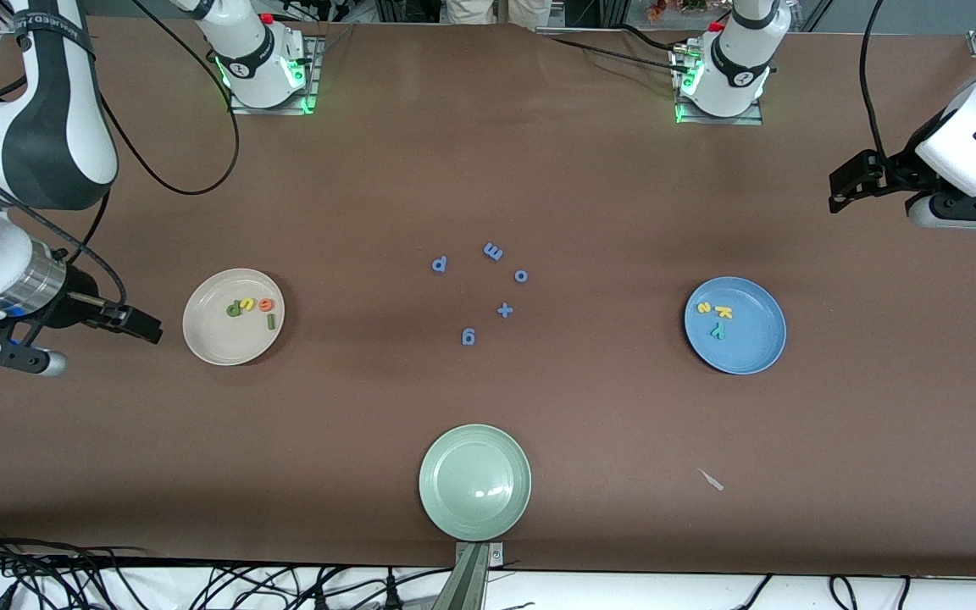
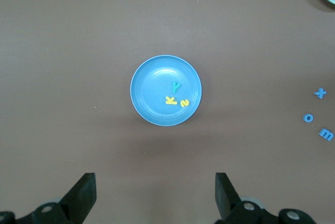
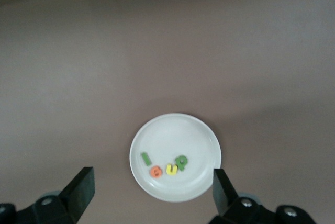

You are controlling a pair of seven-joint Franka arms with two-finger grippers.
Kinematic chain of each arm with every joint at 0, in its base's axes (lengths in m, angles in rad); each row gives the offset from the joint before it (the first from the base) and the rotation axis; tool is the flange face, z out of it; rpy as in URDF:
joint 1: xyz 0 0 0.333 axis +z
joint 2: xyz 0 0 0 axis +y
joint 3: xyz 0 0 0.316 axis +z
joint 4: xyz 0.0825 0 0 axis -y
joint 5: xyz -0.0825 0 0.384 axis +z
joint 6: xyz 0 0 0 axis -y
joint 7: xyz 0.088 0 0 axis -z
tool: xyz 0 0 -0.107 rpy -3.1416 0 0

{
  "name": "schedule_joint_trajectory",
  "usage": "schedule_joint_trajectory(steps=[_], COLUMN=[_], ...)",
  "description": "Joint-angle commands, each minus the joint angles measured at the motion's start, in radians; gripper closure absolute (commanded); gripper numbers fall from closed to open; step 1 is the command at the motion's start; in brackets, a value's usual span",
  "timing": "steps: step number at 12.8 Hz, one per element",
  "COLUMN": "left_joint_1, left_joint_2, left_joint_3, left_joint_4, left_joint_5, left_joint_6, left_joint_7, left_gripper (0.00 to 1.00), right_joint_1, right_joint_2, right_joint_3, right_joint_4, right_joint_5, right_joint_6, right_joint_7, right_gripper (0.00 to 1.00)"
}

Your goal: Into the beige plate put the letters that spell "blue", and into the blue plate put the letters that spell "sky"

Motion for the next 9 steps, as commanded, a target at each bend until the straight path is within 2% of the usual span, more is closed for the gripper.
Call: schedule_joint_trajectory(steps=[1, 2, 4, 7, 9], left_joint_1=[-0.002, -0.002, -0.002, -0.005, 0.0], left_joint_2=[0.011, 0.009, 0.01, 0.009, 0.007], left_joint_3=[-0.004, -0.003, -0.004, -0.004, -0.001], left_joint_4=[0.031, 0.031, 0.031, 0.031, 0.031], left_joint_5=[0.019, 0.019, 0.017, 0.017, 0.019], left_joint_6=[-0.023, -0.025, -0.023, -0.025, -0.025], left_joint_7=[0.011, 0.012, 0.008, 0.008, 0.012], left_gripper=[0.0, 0.0, 0.0, 0.0, 0.0], right_joint_1=[0.0, 0.0, -0.002, -0.008, -0.007], right_joint_2=[0.004, 0.006, 0.01, 0.007, -0.026], right_joint_3=[0.011, 0.011, 0.006, 0.004, 0.007], right_joint_4=[0.033, 0.033, 0.033, 0.032, 0.036], right_joint_5=[0.011, 0.014, 0.095, 0.094, 0.092], right_joint_6=[-0.114, -0.123, -0.125, -0.126, -0.215], right_joint_7=[-0.017, -0.02, -0.053, -0.075, -0.082], right_gripper=[0.0, 0.0, 0.0, 0.0, 0.0])
